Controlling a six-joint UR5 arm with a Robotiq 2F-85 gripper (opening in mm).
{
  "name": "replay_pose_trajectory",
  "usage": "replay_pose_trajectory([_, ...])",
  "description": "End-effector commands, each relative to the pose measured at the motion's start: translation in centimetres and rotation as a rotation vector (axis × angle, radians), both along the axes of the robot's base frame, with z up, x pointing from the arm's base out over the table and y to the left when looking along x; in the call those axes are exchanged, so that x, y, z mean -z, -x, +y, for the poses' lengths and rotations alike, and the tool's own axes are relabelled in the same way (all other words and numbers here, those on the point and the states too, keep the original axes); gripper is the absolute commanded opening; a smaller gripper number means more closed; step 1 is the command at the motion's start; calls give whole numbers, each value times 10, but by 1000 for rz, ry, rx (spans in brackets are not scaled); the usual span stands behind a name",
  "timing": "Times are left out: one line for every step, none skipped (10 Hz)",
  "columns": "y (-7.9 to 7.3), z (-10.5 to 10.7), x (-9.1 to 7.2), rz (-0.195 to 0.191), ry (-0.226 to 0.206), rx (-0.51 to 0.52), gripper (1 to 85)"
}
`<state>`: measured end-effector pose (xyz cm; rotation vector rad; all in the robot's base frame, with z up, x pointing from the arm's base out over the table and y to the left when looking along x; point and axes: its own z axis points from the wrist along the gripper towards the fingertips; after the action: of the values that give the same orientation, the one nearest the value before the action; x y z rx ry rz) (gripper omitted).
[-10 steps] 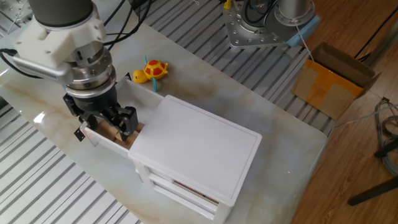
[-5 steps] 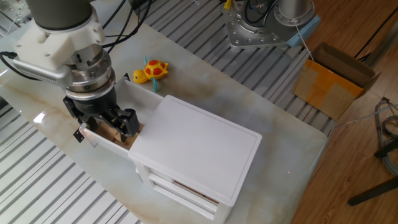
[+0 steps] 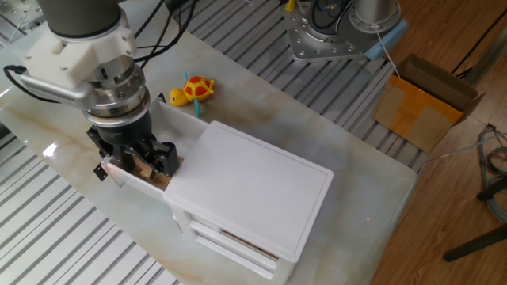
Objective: Take something out of a drawer
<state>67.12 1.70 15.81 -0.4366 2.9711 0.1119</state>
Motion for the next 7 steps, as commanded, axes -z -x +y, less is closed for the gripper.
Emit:
replay_pose_trajectory([2, 0, -6, 7, -18, 16, 13])
replay_pose_trajectory([4, -1, -12, 18, -23, 13, 13])
replay_pose_trajectory([8, -1, -19, 27, -22, 17, 13])
replay_pose_trajectory([11, -1, -26, 35, -22, 18, 13])
replay_pose_trajectory([14, -1, -33, 45, -23, 19, 13])
replay_pose_trajectory([18, 1, -39, 54, -25, 24, 13])
replay_pose_trajectory([21, 1, -44, 59, -19, 26, 13])
